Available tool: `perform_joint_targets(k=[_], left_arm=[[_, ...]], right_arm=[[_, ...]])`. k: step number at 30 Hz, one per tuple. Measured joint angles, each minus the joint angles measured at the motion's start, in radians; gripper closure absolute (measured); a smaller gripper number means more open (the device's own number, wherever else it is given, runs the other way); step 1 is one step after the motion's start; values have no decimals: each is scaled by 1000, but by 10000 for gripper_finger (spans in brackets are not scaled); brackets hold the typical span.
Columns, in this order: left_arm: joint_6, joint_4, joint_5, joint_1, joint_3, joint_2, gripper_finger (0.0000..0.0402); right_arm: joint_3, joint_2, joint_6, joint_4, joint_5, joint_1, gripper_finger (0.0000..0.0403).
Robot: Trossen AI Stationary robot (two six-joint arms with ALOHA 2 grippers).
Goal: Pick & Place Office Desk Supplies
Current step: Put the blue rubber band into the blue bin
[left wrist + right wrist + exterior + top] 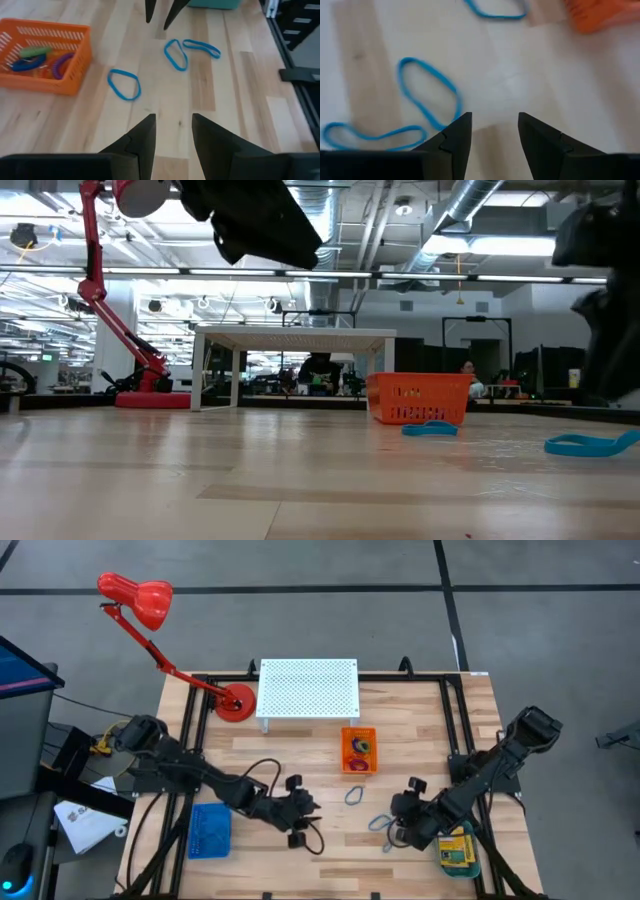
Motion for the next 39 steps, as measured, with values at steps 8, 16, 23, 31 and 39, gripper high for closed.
perform_joint_targets(k=[8,16,23,31,39], left_arm=[[-2,3,-14,-39,0,0,280],[-5,3,-44,-59,0,0,280],[-10,3,-45,-59,0,0,280],[-11,4,-44,-59,0,0,280],[-11,4,-44,-59,0,0,280]], right_arm=[[-62,0,-61,196,-89,-9,246],[-63,0,-77,263,-128,-11,246],[-92,0,-87,320,-144,-17,246],[-147,0,-136,418,-174,-66,246],[-189,0,-134,495,-232,-71,246]])
